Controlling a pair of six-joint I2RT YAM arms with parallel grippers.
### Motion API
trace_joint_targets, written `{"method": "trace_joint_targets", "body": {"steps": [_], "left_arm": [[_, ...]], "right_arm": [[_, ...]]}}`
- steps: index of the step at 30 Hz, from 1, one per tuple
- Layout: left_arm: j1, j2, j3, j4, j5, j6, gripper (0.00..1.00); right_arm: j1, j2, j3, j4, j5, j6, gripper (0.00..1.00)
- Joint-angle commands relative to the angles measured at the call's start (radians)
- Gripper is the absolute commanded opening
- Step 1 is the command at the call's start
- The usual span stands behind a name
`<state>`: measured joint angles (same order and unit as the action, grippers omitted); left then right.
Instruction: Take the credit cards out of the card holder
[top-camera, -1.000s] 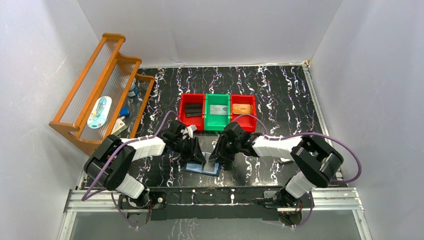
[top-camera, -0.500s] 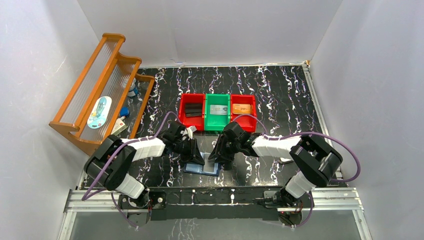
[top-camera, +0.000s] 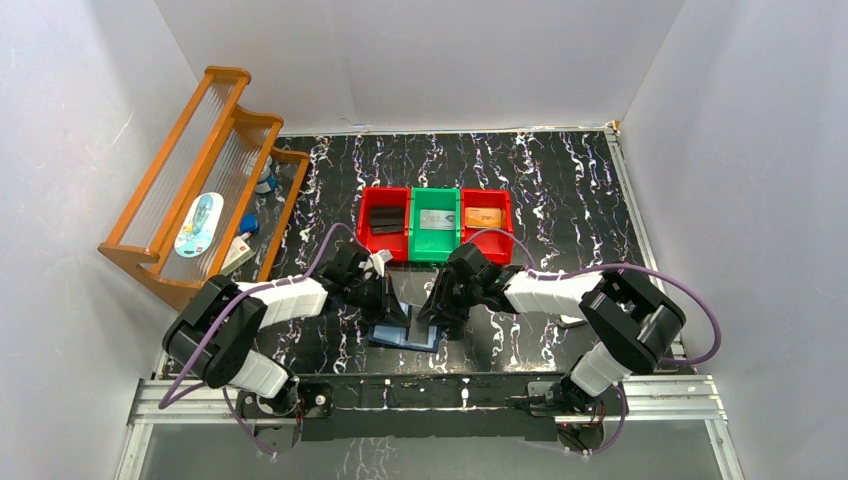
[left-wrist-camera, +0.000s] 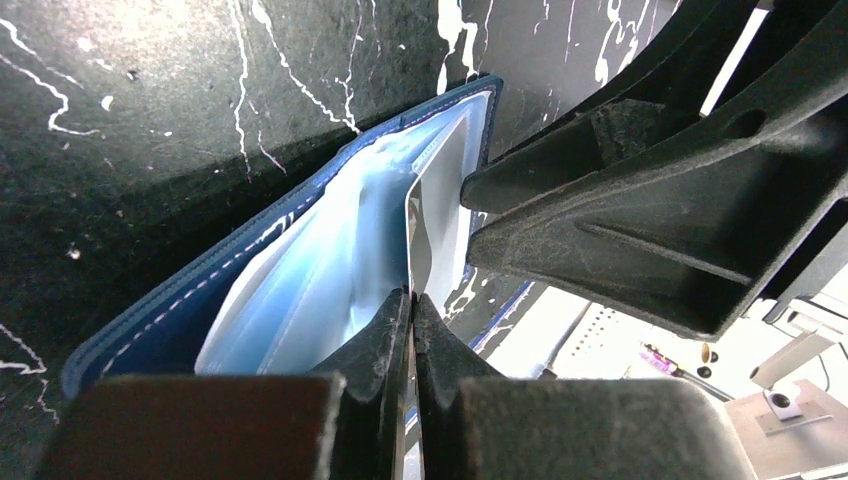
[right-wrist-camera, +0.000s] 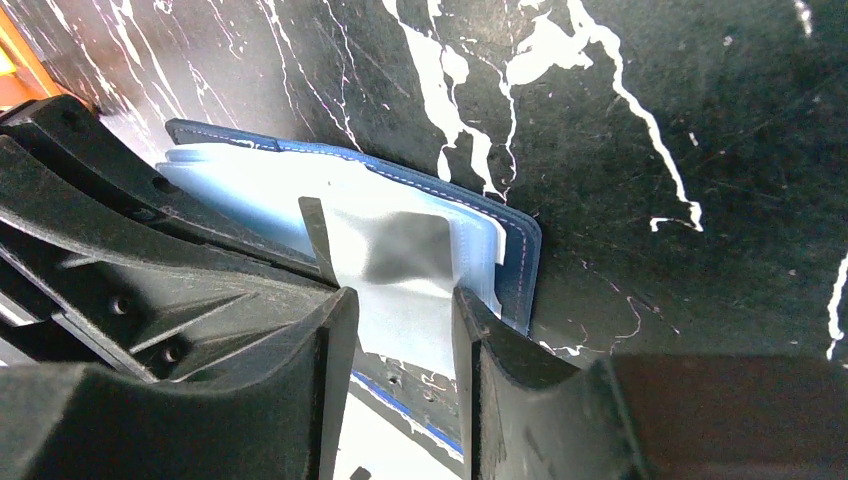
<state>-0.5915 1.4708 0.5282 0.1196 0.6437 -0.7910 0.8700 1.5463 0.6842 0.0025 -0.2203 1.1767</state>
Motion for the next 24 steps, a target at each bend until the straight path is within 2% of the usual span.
{"method": "trace_joint_targets", "body": {"steps": [1, 14, 19, 24], "left_arm": [[-0.004, -0.060, 0.023, -0.091, -0.009, 0.050, 0.00], [-0.004, -0.098, 0.019, -0.166, -0.066, 0.078, 0.00], [-0.004, -0.098, 0.022, -0.167, -0.064, 0.081, 0.00], [-0.004, -0.098, 0.016, -0.164, -0.064, 0.079, 0.00]], "right_arm": [[-0.005, 0.001, -0.024, -0.033, 0.039, -0.009, 0.48], [-0.008, -0.010, -0.026, -0.025, 0.035, -0.013, 0.48], [-0.009, -0.087, -0.008, -0.011, 0.045, -0.054, 0.50], [-0.008, -0.174, -0.031, 0.121, 0.025, -0.046, 0.53]]}}
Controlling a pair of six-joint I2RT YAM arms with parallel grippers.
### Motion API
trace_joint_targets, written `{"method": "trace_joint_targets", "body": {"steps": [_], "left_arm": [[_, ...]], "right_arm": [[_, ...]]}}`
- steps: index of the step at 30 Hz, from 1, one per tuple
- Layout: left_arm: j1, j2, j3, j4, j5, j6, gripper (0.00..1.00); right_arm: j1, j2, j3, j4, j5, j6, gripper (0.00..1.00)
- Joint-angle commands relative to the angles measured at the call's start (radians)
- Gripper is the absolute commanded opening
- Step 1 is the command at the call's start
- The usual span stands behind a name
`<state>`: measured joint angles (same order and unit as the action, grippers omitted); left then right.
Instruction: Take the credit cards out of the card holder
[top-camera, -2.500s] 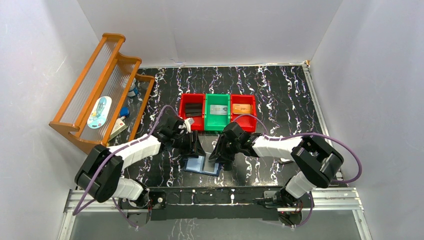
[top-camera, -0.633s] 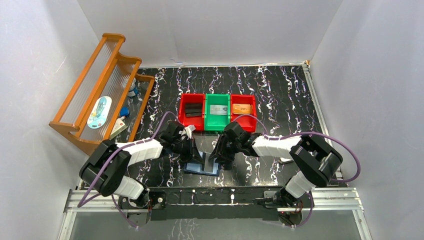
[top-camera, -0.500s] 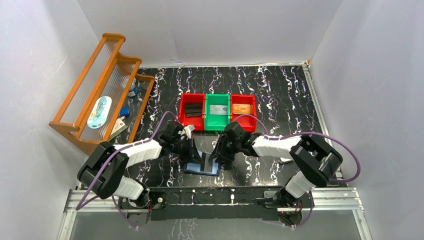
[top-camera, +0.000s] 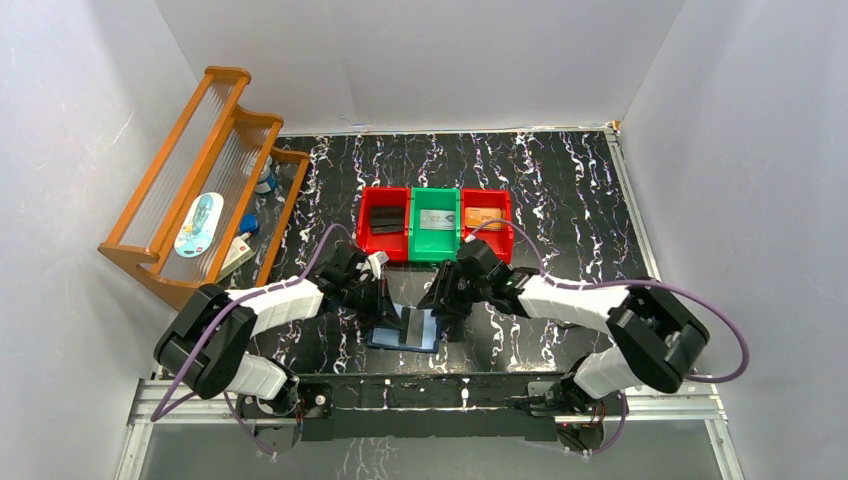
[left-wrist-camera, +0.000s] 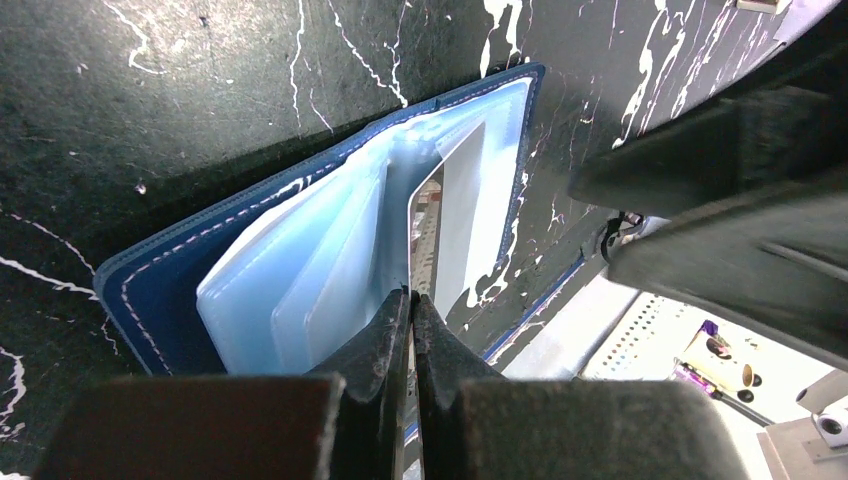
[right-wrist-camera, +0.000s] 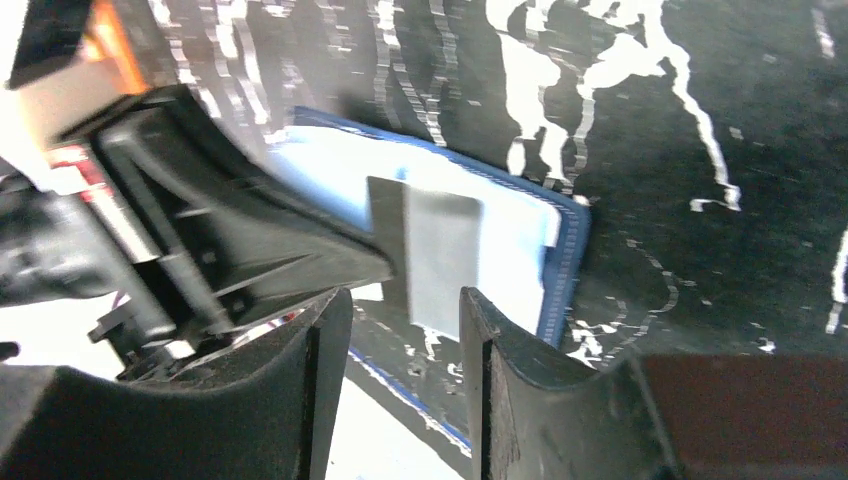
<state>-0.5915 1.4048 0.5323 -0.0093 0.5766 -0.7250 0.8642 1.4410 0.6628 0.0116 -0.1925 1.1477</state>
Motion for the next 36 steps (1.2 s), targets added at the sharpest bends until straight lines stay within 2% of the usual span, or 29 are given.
{"method": "trace_joint_targets", "body": {"steps": [1, 8, 9, 14, 21, 25, 30, 32, 36], "left_arm": [[-0.004, -0.032, 0.012, -0.035, 0.004, 0.013, 0.00], [-0.004, -0.033, 0.017, -0.035, 0.005, 0.012, 0.00], [-0.004, -0.032, 0.017, -0.034, 0.005, 0.010, 0.00], [-0.004, -0.032, 0.012, -0.009, 0.031, 0.001, 0.01], [-0.004, -0.021, -0.045, 0.145, 0.085, -0.091, 0.14], [-0.004, -0.004, -0.065, 0.199, 0.100, -0.130, 0.17], [-0.004, -0.009, -0.061, 0.186, 0.089, -0.126, 0.14], [-0.004, -0.009, -0.050, 0.163, 0.080, -0.110, 0.06], [-0.004, -0.006, -0.023, 0.115, 0.066, -0.081, 0.01]], "right_arm": [[-0.002, -0.066, -0.006, 0.121, -0.010, -0.017, 0.53], [-0.002, 0.044, -0.003, 0.138, -0.088, 0.002, 0.56], [-0.001, 0.127, -0.006, 0.177, -0.153, 0.018, 0.55], [-0.001, 0.188, -0.006, 0.157, -0.174, 0.032, 0.49], [-0.001, 0.196, -0.013, 0.098, -0.142, 0.030, 0.45], [-0.002, 0.204, -0.014, 0.096, -0.144, 0.030, 0.45], [-0.003, 0.208, -0.008, 0.091, -0.142, 0.030, 0.45], [-0.004, 0.209, -0.004, 0.079, -0.139, 0.030, 0.44], [-0.007, 0.199, -0.005, 0.072, -0.129, 0.032, 0.44]]}}
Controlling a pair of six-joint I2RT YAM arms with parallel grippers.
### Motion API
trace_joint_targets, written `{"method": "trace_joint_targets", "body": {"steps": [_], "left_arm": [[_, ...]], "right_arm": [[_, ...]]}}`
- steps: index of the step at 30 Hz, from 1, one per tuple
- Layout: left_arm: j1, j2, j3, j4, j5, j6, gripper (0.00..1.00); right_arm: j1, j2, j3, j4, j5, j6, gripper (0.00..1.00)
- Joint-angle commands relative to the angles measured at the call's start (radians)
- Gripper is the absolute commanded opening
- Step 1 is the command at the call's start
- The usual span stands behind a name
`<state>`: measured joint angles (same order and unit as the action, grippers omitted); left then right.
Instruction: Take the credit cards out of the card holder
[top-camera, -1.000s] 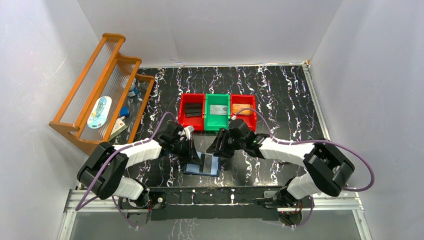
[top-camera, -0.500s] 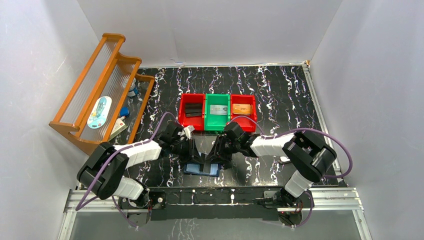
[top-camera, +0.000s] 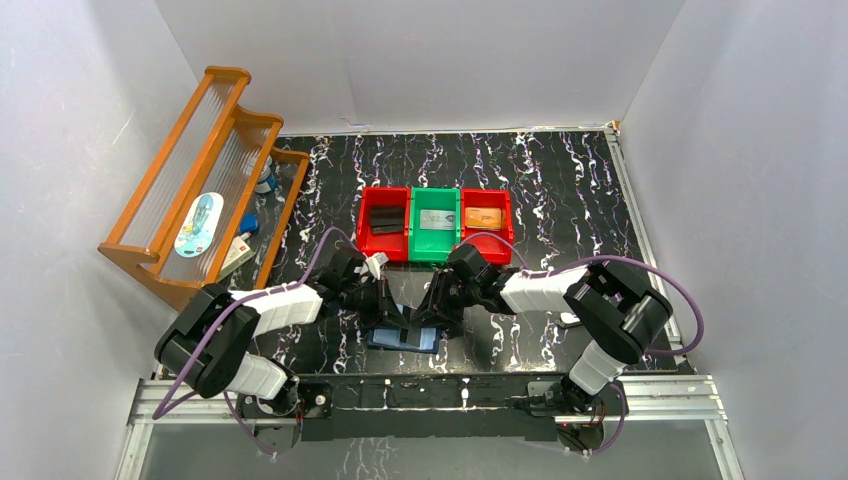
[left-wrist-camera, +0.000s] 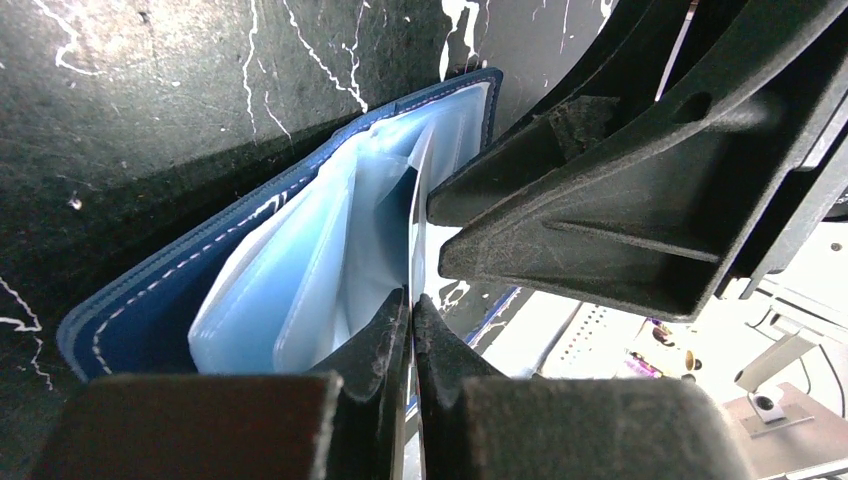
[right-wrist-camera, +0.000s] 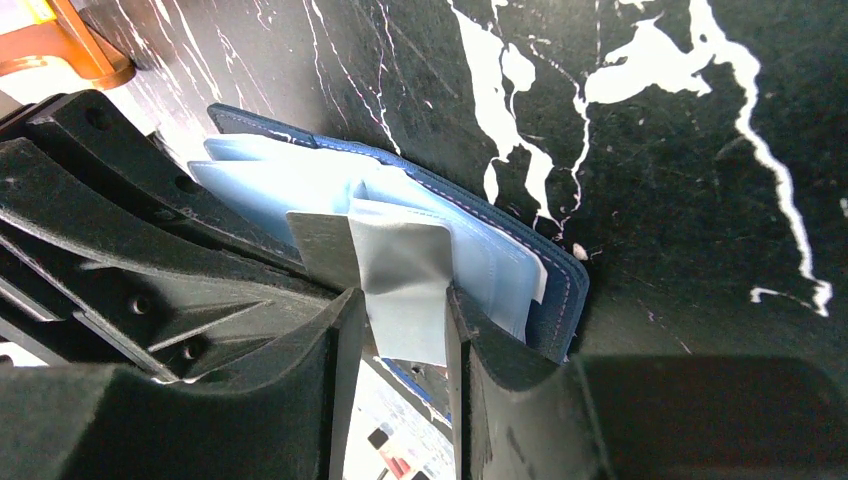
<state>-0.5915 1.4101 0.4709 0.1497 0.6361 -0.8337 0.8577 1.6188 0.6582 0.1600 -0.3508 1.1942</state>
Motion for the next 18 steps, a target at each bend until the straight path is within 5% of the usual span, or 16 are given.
{"method": "trace_joint_targets", "body": {"steps": [1, 18], "left_arm": [[-0.004, -0.015, 0.042, -0.054, 0.002, 0.032, 0.00], [-0.004, -0.037, 0.061, -0.117, -0.025, 0.068, 0.00]], "right_arm": [[-0.001, 0.017, 0.000, -0.077, 0.032, -0.015, 0.44], [-0.008, -0.022, -0.009, 0.021, -0.010, -0.048, 0.47]]}}
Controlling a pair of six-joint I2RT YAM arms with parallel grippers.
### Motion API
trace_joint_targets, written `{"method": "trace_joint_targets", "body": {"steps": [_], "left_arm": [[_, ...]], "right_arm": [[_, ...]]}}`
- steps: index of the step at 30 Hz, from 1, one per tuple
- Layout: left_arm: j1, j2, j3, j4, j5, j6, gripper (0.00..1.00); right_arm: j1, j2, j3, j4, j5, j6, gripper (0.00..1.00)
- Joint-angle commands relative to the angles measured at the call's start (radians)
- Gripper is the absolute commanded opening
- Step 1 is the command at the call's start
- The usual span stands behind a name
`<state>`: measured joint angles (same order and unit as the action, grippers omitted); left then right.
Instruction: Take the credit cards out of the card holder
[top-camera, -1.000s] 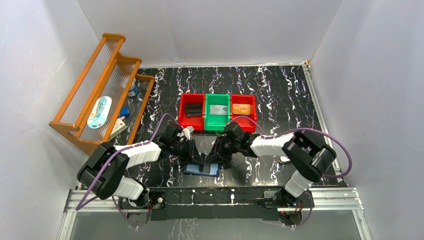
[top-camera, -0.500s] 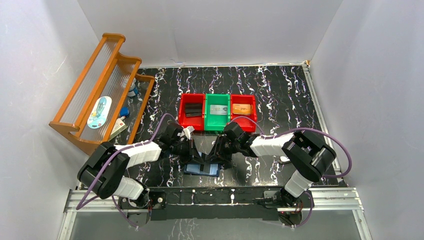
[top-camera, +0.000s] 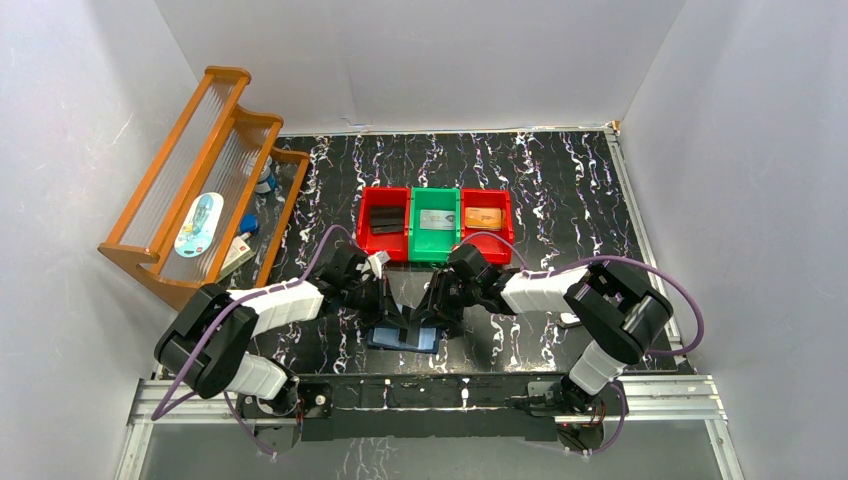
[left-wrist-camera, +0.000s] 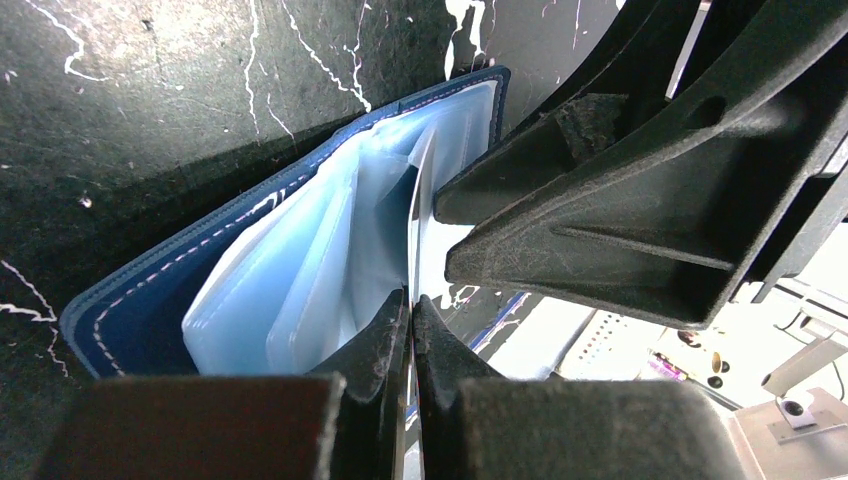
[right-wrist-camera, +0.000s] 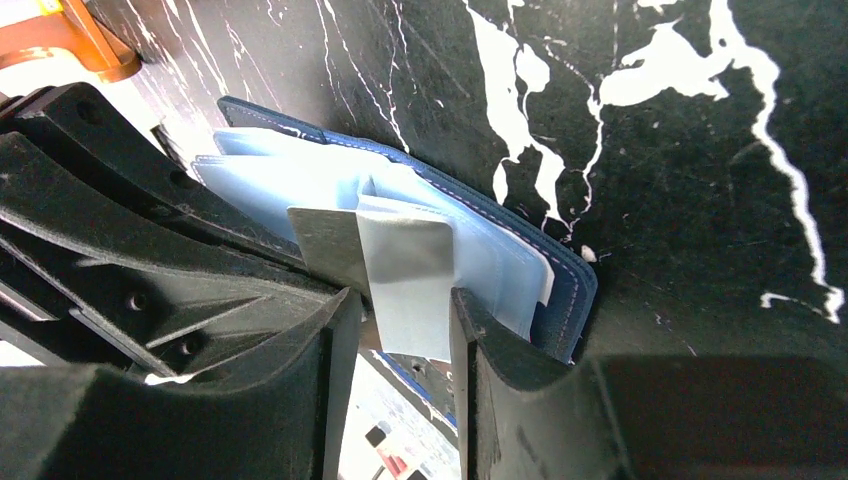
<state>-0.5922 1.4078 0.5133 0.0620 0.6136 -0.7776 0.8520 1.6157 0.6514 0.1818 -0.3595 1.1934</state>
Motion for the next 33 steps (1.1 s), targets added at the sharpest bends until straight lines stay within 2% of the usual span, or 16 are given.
{"method": "trace_joint_targets", "body": {"steps": [1, 8, 14, 19, 23, 33], "left_arm": [[-0.003, -0.035, 0.019, -0.030, -0.002, 0.011, 0.00], [-0.003, -0.036, 0.019, -0.041, -0.010, 0.012, 0.00], [-0.004, -0.063, 0.026, -0.044, -0.010, 0.011, 0.00], [-0.003, -0.070, 0.030, -0.052, -0.009, 0.016, 0.00], [-0.004, -0.077, 0.026, -0.054, -0.012, 0.015, 0.00], [-0.004, -0.093, 0.020, -0.057, -0.017, 0.012, 0.00]], "right_arm": [[-0.002, -0.017, 0.000, -0.001, -0.001, -0.049, 0.46], [-0.001, -0.037, 0.036, -0.079, 0.046, -0.084, 0.47], [0.052, -0.036, 0.171, -0.353, 0.250, -0.155, 0.49], [0.111, 0.004, 0.276, -0.471, 0.357, -0.175, 0.51], [0.154, 0.058, 0.388, -0.630, 0.476, -0.201, 0.51], [0.187, 0.103, 0.433, -0.689, 0.517, -0.204, 0.50]]}}
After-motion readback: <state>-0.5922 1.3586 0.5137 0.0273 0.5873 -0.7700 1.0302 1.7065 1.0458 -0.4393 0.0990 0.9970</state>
